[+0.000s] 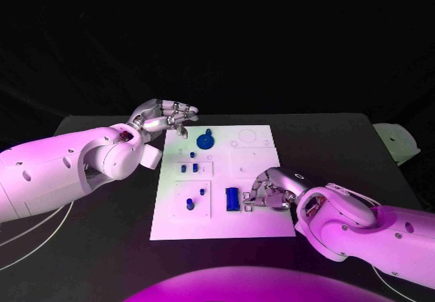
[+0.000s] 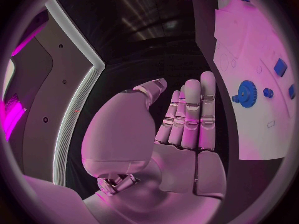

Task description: Assemble the parts on the task board

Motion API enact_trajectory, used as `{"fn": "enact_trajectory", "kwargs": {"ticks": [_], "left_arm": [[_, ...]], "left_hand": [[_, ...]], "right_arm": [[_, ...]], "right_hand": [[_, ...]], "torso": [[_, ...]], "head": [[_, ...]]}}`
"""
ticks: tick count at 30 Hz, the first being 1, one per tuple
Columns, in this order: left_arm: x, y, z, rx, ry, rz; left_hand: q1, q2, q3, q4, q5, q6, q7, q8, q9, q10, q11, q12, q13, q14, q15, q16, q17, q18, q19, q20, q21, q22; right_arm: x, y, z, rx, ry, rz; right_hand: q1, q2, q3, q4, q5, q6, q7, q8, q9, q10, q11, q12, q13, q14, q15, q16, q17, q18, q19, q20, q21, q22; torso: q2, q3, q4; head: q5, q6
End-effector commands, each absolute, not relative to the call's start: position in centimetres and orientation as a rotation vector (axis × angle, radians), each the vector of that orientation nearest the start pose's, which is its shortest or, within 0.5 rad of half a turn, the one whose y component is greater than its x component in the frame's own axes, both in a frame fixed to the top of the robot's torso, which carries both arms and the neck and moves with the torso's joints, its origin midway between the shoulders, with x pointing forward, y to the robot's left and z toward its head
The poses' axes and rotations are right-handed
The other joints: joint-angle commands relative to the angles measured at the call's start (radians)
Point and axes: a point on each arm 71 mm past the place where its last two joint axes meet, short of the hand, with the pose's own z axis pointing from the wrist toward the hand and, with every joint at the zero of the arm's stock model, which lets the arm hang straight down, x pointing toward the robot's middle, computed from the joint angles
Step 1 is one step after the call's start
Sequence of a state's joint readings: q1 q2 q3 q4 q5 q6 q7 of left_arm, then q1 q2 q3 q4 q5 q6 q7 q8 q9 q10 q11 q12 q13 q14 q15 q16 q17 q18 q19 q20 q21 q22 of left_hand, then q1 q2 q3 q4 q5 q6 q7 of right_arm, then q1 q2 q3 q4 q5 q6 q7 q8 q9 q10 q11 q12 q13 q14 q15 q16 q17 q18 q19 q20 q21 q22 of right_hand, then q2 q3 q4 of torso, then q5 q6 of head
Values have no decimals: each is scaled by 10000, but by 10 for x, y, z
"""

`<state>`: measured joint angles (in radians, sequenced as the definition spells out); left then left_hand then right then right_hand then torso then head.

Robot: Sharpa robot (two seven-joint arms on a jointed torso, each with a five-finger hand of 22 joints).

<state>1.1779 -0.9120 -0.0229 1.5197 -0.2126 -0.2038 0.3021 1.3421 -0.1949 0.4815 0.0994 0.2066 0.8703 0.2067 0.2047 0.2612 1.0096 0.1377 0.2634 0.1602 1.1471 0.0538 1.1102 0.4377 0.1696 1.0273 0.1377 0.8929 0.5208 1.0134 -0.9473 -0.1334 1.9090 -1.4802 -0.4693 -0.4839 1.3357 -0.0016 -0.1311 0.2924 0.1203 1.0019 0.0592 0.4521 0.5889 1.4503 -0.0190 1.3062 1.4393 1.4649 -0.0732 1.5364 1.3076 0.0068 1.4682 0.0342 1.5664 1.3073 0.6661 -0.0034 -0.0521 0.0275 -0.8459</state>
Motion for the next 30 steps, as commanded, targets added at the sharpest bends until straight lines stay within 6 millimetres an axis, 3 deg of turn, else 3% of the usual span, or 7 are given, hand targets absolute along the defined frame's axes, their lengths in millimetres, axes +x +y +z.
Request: {"fn": "enact_trajectory", "kwargs": {"ticks": [1,4,9,13,22,30], "left_arm": [[483,234,-184,-9280,15818,-14938],[483,234,-184,-9279,15817,-14940],[483,234,-184,-9278,15815,-14943],[483,234,-184,-9271,15822,-14959],[483,233,-184,-9261,15848,-14986],[483,234,-185,-9273,15858,-14964]], "left_hand": [[-24,44,31,43,16,-83,-5,-17,-13,-74,-21,36,11,-51,-2,33,-11,149,-28,49,-48,-10],[-24,44,31,43,16,-83,-5,-17,-13,-74,-21,36,11,-51,-2,33,-11,149,-28,49,-48,-10],[-24,44,31,43,16,-83,-5,-17,-13,-74,-21,36,11,-51,-2,33,-11,149,-28,49,-48,-10],[-24,44,31,43,16,-83,-5,-17,-13,-74,-21,36,11,-51,-2,33,-11,149,-28,49,-48,-10],[-24,44,31,43,16,-83,-5,-17,-13,-74,-21,36,11,-51,-2,33,-11,149,-28,49,-48,-10],[-24,44,31,43,16,-83,-5,-17,-13,-74,-21,36,11,-51,-2,33,-11,149,-28,49,-48,-10]], "right_arm": [[360,-175,-248,1208,18416,6380],[364,-195,-243,1397,18141,5999],[368,-223,-242,1499,18099,5287],[369,-235,-244,1483,18210,4871],[367,-240,-256,1438,18812,4322],[363,-232,-267,1346,19265,4339]], "right_hand": [[199,81,-17,-40,123,-181,46,-120,-63,-119,76,-191,-643,877,-25,-31,1781,-68,1026,-37,44,2635],[354,80,-17,-45,204,-349,133,-302,-174,-140,147,-227,-659,880,33,-27,1798,-68,1026,6,44,2635],[461,91,-9,-50,221,-401,174,-411,-246,-88,182,-124,-585,898,64,9,1879,-68,1026,34,44,2635],[466,83,-17,-44,216,-407,183,-430,-259,-83,190,-116,-579,903,69,18,1900,-68,1026,39,44,2635],[365,65,-93,-5,172,-330,204,-461,-295,-98,215,-155,-602,898,96,8,1876,-68,1026,64,44,2635],[321,97,-114,-9,194,-260,190,-457,-306,-98,211,-157,-601,897,100,7,1875,-68,1026,75,44,2635]], "torso": [[-4,-3,-16],[-6,-9,-18],[-15,-11,-61],[-10,-3,-90],[-13,-16,-33],[6,-16,-51]], "head": [[-21,28],[-122,46],[-162,89],[-196,95],[-245,96],[-197,74]]}}
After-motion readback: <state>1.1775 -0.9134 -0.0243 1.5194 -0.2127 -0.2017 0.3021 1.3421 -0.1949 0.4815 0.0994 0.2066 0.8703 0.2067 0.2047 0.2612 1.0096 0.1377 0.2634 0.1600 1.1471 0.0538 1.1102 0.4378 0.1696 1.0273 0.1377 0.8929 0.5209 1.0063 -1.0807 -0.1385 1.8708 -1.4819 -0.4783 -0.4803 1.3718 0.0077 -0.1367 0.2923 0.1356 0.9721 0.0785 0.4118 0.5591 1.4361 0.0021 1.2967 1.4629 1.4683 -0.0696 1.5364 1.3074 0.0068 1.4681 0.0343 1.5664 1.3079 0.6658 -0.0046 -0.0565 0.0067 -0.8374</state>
